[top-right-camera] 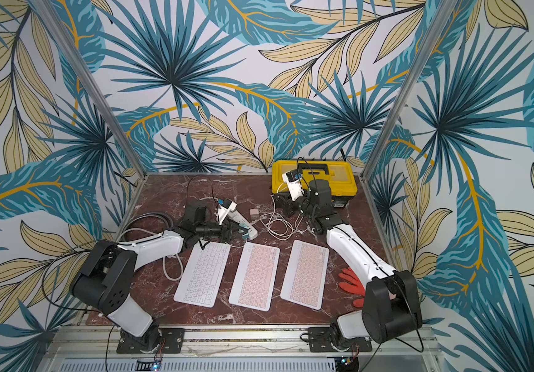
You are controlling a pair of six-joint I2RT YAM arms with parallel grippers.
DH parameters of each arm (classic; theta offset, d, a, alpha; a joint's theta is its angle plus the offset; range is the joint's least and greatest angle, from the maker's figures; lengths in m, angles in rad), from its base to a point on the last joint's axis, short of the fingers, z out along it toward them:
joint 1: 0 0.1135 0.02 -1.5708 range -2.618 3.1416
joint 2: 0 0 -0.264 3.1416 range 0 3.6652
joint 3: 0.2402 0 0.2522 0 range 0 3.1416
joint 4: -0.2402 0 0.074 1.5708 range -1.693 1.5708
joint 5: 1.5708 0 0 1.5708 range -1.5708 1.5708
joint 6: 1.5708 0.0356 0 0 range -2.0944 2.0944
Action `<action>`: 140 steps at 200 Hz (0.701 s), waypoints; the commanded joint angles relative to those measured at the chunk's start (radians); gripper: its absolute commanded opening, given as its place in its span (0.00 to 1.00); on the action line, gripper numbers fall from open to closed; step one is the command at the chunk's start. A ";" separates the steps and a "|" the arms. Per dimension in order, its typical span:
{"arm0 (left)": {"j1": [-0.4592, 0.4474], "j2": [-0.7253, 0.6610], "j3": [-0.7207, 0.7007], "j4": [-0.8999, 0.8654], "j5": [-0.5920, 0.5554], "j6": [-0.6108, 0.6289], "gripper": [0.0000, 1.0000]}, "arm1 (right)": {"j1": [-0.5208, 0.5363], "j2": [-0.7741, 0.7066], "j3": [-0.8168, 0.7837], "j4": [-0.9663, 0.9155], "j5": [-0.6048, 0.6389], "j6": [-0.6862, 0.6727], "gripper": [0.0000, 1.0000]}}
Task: Unplug the wireless keyboard
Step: Place the plug at the center of the board.
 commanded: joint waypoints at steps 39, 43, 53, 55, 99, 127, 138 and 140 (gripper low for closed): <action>-0.004 0.103 0.177 0.005 -0.205 -0.086 0.28 | 0.003 0.111 0.000 -0.229 0.103 -0.020 0.08; -0.007 0.112 0.188 0.005 -0.219 -0.093 0.28 | 0.004 0.117 -0.006 -0.226 0.106 -0.016 0.08; -0.013 0.140 0.218 0.005 -0.239 -0.100 0.28 | 0.007 0.132 -0.019 -0.221 0.108 0.000 0.08; -0.014 0.145 0.223 0.005 -0.242 -0.103 0.28 | 0.007 0.136 -0.020 -0.221 0.108 0.003 0.08; -0.035 0.258 0.327 0.005 -0.437 -0.231 0.29 | 0.059 0.237 -0.007 -0.263 0.047 0.043 0.08; -0.039 0.311 0.362 -0.014 -0.619 -0.359 0.30 | 0.084 0.276 0.006 -0.262 0.068 0.073 0.08; -0.045 0.330 0.389 -0.050 -0.692 -0.390 0.31 | 0.086 0.285 0.004 -0.262 0.077 0.088 0.08; -0.046 0.334 0.395 -0.057 -0.707 -0.396 0.31 | 0.086 0.286 0.004 -0.262 0.079 0.090 0.08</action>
